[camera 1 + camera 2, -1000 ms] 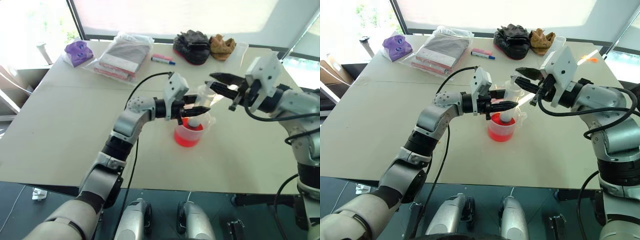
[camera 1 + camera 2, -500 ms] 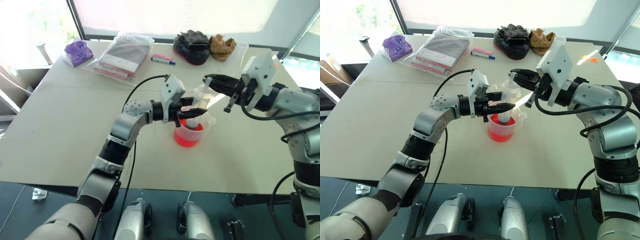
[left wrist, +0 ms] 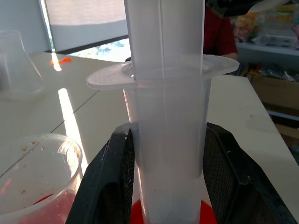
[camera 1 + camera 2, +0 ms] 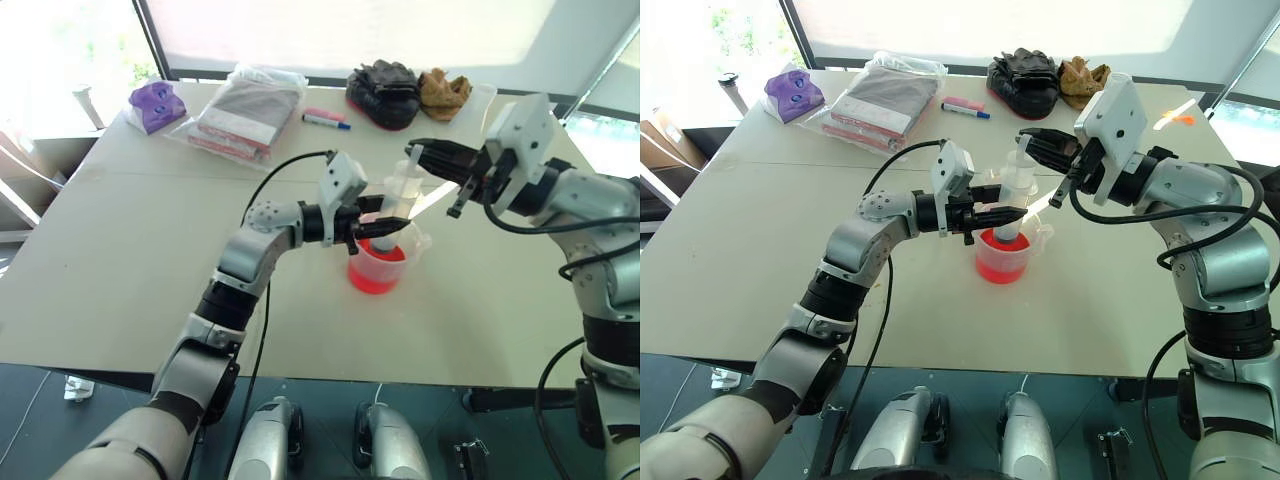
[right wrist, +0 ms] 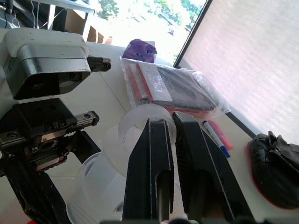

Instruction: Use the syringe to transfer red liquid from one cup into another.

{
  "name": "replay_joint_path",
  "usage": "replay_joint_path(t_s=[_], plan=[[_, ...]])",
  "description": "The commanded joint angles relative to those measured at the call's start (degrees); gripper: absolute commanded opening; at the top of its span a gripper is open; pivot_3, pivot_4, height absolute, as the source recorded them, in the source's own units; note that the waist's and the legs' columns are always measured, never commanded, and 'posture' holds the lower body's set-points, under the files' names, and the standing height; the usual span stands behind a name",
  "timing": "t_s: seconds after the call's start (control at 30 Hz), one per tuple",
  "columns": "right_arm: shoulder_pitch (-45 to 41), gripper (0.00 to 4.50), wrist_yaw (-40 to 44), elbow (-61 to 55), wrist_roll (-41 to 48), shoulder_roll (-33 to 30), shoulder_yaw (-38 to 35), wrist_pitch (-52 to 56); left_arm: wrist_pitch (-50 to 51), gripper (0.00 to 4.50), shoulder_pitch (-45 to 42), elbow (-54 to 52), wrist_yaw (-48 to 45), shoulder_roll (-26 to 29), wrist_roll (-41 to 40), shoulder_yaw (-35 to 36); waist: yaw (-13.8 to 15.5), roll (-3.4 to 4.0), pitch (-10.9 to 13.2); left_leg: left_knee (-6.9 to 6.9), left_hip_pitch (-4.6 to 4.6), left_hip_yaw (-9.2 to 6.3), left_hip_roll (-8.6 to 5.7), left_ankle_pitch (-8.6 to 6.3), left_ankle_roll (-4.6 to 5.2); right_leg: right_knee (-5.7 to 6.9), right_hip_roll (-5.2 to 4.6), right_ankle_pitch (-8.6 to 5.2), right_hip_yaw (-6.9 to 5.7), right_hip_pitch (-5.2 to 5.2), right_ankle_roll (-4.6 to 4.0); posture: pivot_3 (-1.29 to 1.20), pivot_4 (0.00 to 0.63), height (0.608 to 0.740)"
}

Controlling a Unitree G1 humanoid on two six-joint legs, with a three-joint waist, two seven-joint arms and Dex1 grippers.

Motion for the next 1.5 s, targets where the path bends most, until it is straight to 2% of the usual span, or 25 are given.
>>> replay_joint_path(t_s=[0.03, 0.07, 0.17, 0.33, 0.5, 0.73, 0.9, 1.03, 1.17, 1.27, 1.4, 1.5], plan=[[-1.30, 0.04, -1.02, -1.79, -0.48, -1.51, -3.84, -1.18, 0.38, 1.55, -1.25, -0.82, -0.82, -1.53, 0.10, -2.47, 0.05, 0.00, 0.00, 0.00, 0.00, 0.00, 0.00, 0.00, 0.00, 0.00, 0.00, -0.01, 0.00, 0.00, -0.02, 0.00, 0.150, 0.740], [-0.90, 0.04, -0.64, -1.90, -0.58, -1.94, -3.76, -1.11, 0.39, 1.55, -1.58, -0.65, -0.55, -1.61, -0.01, -2.11, 0.06, 0.00, 0.00, 0.00, 0.00, 0.00, 0.00, 0.00, 0.00, 0.00, 0.00, -0.01, 0.00, 0.00, -0.02, 0.00, 0.150, 0.740], [0.18, 1.03, 0.45, -2.14, 0.31, -3.02, -4.21, -0.33, -0.50, 1.55, -2.77, -0.11, -0.05, -1.24, 0.54, -1.55, 0.11, 0.00, 0.00, 0.00, -0.01, 0.00, 0.00, 0.00, 0.01, -0.02, 0.00, -0.01, 0.00, 0.00, -0.02, 0.00, 0.150, 0.740], [1.76, 3.50, -0.78, -2.40, -1.96, -4.26, -5.53, -1.32, 1.12, 1.55, -5.44, -0.45, 0.53, -0.65, -1.07, 0.85, 0.02, 0.00, 0.00, -0.01, -0.01, 0.00, 0.00, -0.01, 0.01, -0.05, 0.00, -0.01, -0.01, 0.00, -0.01, 0.00, 0.150, 0.740], [4.62, 3.50, -0.27, -4.75, 0.11, -5.93, -9.49, 0.62, 4.77, 1.55, -6.04, -2.67, 0.54, 0.32, -3.64, 2.88, 0.06, 0.00, 0.00, -0.02, -0.02, 0.00, 0.01, -0.01, 0.02, -0.05, 0.01, 0.00, -0.01, 0.00, 0.00, 0.00, 0.150, 0.740], [12.65, 3.50, 0.98, -12.70, 8.04, -8.16, -14.67, 8.95, 6.73, 1.55, -7.56, -0.69, 2.30, 0.74, -5.18, 5.54, 0.11, 0.00, 0.00, -0.02, -0.03, -0.04, 0.01, -0.05, 0.08, -0.17, 0.00, 0.01, -0.02, 0.06, -0.02, 0.00, 0.150, 0.740], [14.87, 3.50, -0.92, -13.03, 8.19, -8.82, -18.11, 9.85, 9.77, 1.55, -9.88, -1.69, 3.04, 0.53, -7.91, 7.33, 0.11, 0.00, 0.00, -0.02, -0.04, -0.08, 0.00, -0.07, 0.12, -0.32, 0.01, -0.02, -0.03, 0.12, -0.07, 0.00, 0.150, 0.740], [14.63, 3.50, -1.74, -12.00, 7.59, -9.08, -18.95, 9.07, 18.45, 1.55, -17.03, -1.70, 6.49, 0.32, -12.85, 11.37, 0.18, -0.02, 0.01, -0.01, -0.07, -0.08, 0.01, -0.07, 0.12, -0.36, 0.06, 0.02, -0.03, 0.12, -0.04, 0.00, 0.150, 0.740], [14.01, 3.50, -2.02, -10.18, 7.15, -9.30, -20.00, 7.61, 21.85, 1.55, -29.75, 9.65, 10.10, 2.26, -12.02, 14.48, 0.18, -0.02, 0.01, -0.01, -0.13, -0.08, -0.01, -0.07, 0.13, -0.42, 0.11, 0.03, -0.05, 0.12, -0.01, 0.00, 0.150, 0.740], [12.47, 3.50, -2.56, -8.21, 6.78, -9.06, -20.25, 6.00, 14.97, 1.55, -36.27, 19.19, 9.36, 3.04, -10.44, 16.14, 0.12, -0.01, 0.01, -0.01, -0.11, -0.06, -0.01, -0.10, 0.19, -0.45, 0.15, 0.02, -0.06, 0.15, 0.01, 0.00, 0.150, 0.740], [8.28, 3.50, -4.70, -4.13, 2.85, -8.05, -17.62, 0.71, -0.89, 1.55, -40.98, 34.53, 8.95, 2.40, -3.59, 13.98, 0.08, -0.01, 0.01, -0.03, -0.08, -0.03, 0.01, -0.09, 0.18, -0.45, 0.17, 0.02, -0.06, 0.15, 0.01, 0.00, 0.150, 0.740], [4.64, 3.50, -5.95, -1.01, -0.17, -6.93, -14.88, -3.05, -8.65, 1.55, -42.25, 43.61, 8.14, 0.79, -1.35, 14.48, 0.03, -0.03, 0.01, -0.03, -0.09, 0.01, 0.01, -0.09, 0.18, -0.47, 0.16, 0.03, -0.06, 0.13, 0.01, 0.00, 0.150, 0.740]])
